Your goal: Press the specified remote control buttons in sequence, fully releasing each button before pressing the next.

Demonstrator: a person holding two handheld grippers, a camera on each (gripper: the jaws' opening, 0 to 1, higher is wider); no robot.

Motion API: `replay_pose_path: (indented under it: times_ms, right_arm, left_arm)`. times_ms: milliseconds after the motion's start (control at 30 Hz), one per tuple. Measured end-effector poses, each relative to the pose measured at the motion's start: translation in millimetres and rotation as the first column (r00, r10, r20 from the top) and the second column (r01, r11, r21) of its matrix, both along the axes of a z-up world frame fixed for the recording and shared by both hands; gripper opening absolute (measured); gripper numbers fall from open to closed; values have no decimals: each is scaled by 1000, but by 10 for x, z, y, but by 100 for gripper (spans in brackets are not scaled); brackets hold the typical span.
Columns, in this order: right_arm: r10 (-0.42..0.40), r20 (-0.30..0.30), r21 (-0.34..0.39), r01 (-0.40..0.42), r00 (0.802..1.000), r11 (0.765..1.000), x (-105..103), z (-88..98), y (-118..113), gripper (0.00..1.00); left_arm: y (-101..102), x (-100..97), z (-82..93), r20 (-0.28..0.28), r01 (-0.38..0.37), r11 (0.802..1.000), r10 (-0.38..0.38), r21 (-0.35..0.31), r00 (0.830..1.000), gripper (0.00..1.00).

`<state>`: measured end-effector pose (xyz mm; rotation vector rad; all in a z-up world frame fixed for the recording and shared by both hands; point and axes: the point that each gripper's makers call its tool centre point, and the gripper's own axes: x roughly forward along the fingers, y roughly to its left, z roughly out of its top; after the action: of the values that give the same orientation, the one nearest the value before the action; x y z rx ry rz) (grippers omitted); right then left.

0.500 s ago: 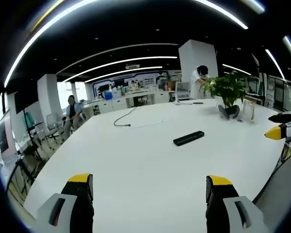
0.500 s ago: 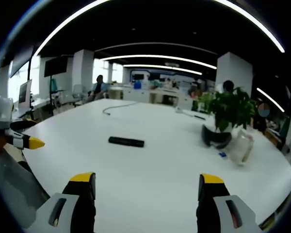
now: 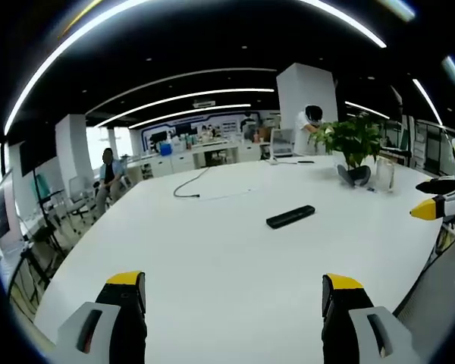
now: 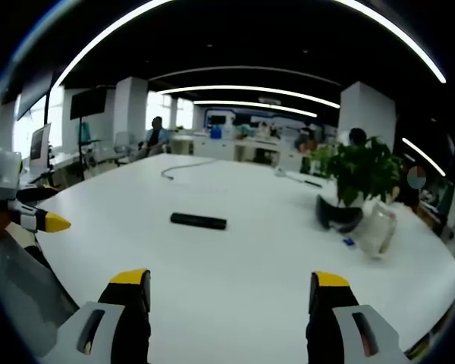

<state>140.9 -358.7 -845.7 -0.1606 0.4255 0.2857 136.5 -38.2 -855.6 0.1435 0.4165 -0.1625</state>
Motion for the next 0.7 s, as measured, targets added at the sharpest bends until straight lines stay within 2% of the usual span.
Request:
replay_pose_path:
  times_ms: [700]
  right_arm:
    - [-3, 11, 13, 3, 1000, 1000, -1, 28, -14, 83]
  left_arm:
    - [-61, 9, 5, -2, 32, 999, -32, 13, 999, 99]
